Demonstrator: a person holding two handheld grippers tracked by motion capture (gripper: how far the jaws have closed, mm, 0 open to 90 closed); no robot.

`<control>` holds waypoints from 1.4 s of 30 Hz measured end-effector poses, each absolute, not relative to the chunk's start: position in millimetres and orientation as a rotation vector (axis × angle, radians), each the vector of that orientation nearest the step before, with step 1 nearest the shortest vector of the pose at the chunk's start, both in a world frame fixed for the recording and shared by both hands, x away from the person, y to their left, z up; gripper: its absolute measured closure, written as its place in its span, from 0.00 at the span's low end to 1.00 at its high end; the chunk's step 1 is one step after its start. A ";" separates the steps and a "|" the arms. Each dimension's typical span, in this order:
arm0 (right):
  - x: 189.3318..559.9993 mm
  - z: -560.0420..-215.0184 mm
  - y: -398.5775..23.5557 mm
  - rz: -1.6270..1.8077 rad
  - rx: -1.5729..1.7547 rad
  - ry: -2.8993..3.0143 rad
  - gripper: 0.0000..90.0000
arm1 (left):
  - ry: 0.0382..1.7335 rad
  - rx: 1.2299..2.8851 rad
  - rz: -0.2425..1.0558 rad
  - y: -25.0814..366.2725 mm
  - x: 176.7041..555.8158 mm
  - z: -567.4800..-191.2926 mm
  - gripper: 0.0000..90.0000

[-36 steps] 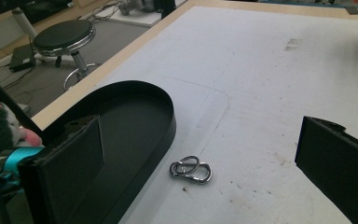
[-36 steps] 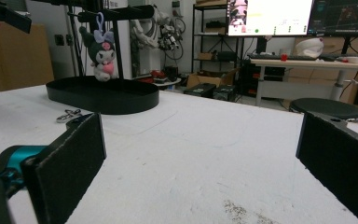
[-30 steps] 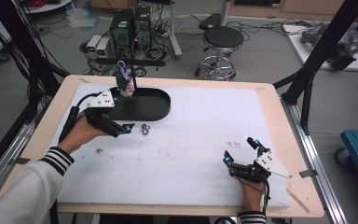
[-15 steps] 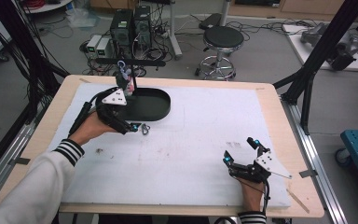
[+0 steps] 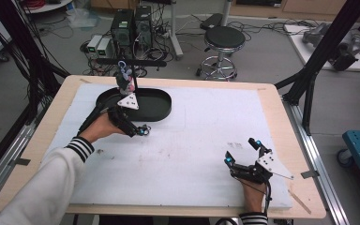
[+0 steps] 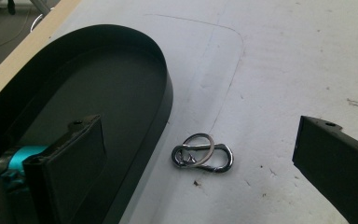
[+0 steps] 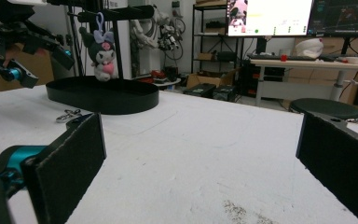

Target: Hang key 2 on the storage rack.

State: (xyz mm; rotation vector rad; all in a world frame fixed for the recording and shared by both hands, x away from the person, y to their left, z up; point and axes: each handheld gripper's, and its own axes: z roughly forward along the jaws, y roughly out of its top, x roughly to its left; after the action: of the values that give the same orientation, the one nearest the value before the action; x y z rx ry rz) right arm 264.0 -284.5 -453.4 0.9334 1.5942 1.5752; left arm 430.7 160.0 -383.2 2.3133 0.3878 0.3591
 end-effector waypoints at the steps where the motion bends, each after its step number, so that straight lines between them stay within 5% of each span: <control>1: 264.0 -453.4 -284.5 1.573 0.932 1.593 0.01 | 0.387 2.322 0.356 159.0 430.9 -384.4 0.04; 21: 263.9 -453.4 -284.7 1.574 0.931 1.596 0.01 | 0.348 2.428 0.300 141.9 435.1 -406.9 0.14; 42: 263.7 -453.4 -284.6 1.574 0.939 1.597 0.01 | 0.349 2.472 0.293 144.8 437.5 -410.7 0.43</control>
State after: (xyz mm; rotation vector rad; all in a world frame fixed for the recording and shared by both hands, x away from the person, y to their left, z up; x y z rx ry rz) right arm 263.7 -284.6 -453.4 0.9386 1.5967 1.5745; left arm 437.5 144.8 -410.7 2.4723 0.3494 0.2933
